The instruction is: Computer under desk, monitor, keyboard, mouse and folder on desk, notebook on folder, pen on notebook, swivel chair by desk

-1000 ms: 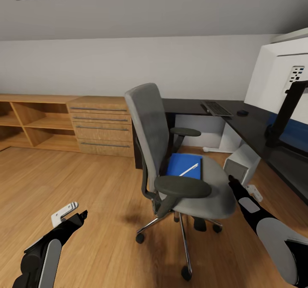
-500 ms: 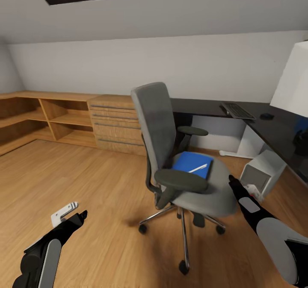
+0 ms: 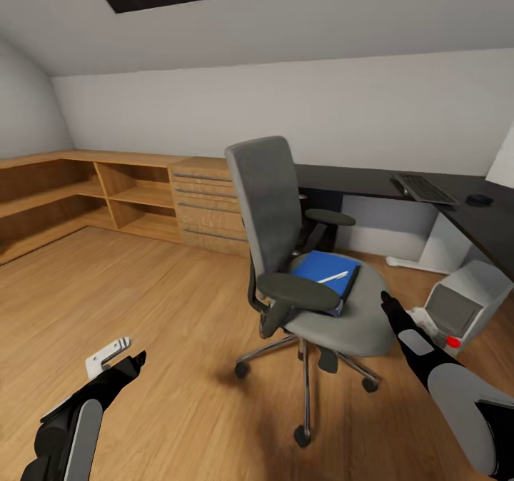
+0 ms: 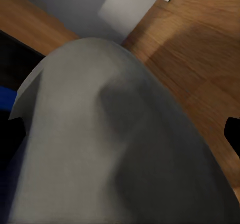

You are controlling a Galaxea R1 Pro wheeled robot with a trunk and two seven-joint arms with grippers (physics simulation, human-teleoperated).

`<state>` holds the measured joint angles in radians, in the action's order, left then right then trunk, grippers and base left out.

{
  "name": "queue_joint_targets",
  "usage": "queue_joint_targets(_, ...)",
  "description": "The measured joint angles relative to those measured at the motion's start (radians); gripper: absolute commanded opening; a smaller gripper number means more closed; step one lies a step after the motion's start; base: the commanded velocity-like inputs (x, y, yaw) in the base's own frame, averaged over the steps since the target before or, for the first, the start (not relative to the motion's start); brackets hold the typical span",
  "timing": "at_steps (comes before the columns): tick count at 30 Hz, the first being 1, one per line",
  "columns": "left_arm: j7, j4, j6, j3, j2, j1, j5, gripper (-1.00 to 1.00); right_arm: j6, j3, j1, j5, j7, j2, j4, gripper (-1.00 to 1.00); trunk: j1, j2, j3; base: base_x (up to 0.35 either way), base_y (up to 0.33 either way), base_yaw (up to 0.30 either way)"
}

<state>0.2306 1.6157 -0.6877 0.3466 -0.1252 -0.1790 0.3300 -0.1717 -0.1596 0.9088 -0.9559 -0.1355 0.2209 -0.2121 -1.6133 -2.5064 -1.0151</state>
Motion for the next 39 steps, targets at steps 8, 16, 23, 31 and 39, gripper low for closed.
queue_joint_targets(8, 0.004, -0.013, -0.001, -0.074, 0.000, 0.000, -0.003, 1.00, -0.007, 0.001, 0.000, 0.002, -0.001, -0.002, 0.000, 1.00, 0.000, 0.000, 0.007, 0.000, 0.000, 0.216)
queue_joint_targets(16, 0.006, -0.027, -0.002, -0.113, 0.000, 0.000, -0.004, 1.00, -0.007, -0.004, 0.000, 0.003, 0.001, -0.003, 0.001, 1.00, 0.000, 0.000, 0.013, 0.000, 0.000, 0.248)
queue_joint_targets(23, 0.006, -0.029, -0.002, -0.114, 0.000, 0.000, -0.004, 1.00, -0.006, -0.006, 0.000, 0.003, 0.002, -0.003, 0.001, 1.00, 0.000, 0.000, 0.016, 0.000, 0.000, 0.262)
queue_joint_targets(31, 0.006, -0.043, -0.002, -0.125, -0.001, 0.000, -0.006, 1.00, -0.007, 0.003, 0.000, 0.005, -0.001, -0.001, -0.001, 1.00, 0.000, 0.000, 0.017, 0.000, 0.000, 0.063)
queue_joint_targets(39, 0.006, -0.047, -0.002, -0.125, -0.001, 0.000, -0.006, 1.00, -0.004, 0.002, 0.000, 0.004, 0.001, 0.002, -0.001, 1.00, 0.000, 0.000, 0.017, 0.000, 0.000, 0.002)
